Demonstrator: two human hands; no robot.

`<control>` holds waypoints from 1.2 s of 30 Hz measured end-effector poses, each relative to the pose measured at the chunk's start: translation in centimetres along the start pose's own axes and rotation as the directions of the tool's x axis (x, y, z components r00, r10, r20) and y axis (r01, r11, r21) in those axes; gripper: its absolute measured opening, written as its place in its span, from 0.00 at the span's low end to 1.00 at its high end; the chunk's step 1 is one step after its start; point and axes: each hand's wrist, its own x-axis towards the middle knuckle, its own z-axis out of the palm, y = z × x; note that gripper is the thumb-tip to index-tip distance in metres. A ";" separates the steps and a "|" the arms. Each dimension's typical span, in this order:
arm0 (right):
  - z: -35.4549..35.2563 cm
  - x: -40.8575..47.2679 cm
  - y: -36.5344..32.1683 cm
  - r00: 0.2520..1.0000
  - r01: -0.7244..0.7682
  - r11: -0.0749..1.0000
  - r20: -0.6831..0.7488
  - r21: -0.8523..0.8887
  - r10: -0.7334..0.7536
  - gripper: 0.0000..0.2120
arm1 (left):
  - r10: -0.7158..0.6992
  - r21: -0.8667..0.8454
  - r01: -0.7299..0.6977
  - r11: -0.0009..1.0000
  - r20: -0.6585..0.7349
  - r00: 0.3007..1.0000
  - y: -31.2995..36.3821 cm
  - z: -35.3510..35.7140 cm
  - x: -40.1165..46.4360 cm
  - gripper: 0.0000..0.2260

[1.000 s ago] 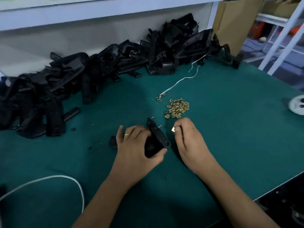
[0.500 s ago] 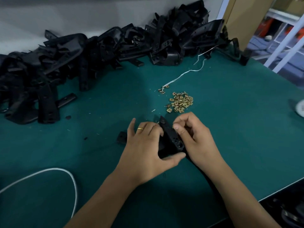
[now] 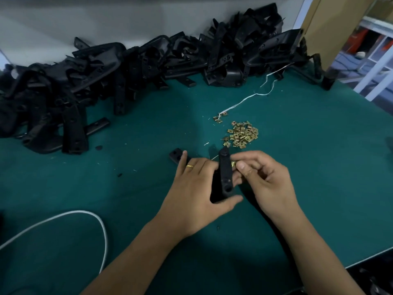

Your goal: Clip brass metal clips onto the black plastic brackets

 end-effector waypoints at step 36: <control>-1.5 0.2 -0.6 0.950 -0.131 0.980 0.302 0.149 0.081 0.25 | 0.226 -0.121 -0.215 0.969 0.092 0.970 -0.4 -1.1 -1.1 0.31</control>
